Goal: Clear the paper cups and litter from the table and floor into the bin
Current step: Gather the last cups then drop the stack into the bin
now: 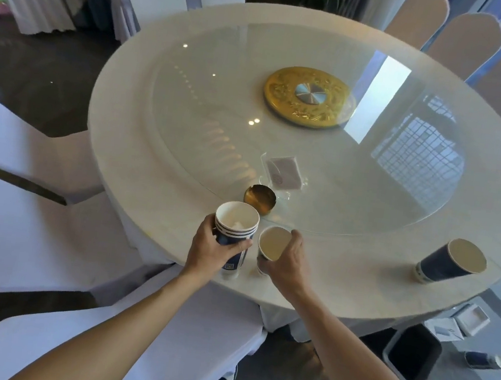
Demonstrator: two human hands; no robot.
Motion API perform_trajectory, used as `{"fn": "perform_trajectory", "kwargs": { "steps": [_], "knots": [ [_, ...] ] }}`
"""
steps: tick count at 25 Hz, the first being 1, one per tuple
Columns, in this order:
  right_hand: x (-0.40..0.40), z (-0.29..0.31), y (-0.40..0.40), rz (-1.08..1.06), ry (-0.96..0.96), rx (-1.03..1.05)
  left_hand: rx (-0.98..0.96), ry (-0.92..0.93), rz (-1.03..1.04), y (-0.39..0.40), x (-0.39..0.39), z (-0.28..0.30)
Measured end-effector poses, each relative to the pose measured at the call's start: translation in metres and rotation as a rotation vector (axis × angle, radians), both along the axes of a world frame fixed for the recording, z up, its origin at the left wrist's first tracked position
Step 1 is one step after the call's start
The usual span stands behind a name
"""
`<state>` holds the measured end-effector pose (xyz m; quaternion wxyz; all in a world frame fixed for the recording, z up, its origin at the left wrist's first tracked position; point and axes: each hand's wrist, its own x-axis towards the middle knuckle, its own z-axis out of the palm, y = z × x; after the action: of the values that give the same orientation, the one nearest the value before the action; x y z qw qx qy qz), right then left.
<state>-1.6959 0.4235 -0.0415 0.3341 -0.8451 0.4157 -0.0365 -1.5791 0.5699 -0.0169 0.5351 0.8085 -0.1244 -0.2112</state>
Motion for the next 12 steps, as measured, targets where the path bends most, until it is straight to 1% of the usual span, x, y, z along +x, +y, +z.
{"fn": "perform_trajectory", "kwargs": {
  "steps": [1,3,6,12],
  "knots": [
    [-0.01,0.001,-0.008,-0.014,-0.01,-0.011,-0.005,-0.015,-0.028,-0.014,-0.004,0.004],
    [-0.011,0.003,-0.01,0.016,-0.034,-0.033,-0.042,-0.041,-0.006,-0.024,0.006,0.015],
    [-0.035,0.01,-0.024,0.01,-0.054,-0.057,-0.12,-0.045,0.027,-0.056,0.002,0.039],
    [-0.093,0.025,-0.062,-0.074,-0.037,-0.04,-0.256,-0.033,-0.09,-0.122,-0.041,0.075]
  ]
}}
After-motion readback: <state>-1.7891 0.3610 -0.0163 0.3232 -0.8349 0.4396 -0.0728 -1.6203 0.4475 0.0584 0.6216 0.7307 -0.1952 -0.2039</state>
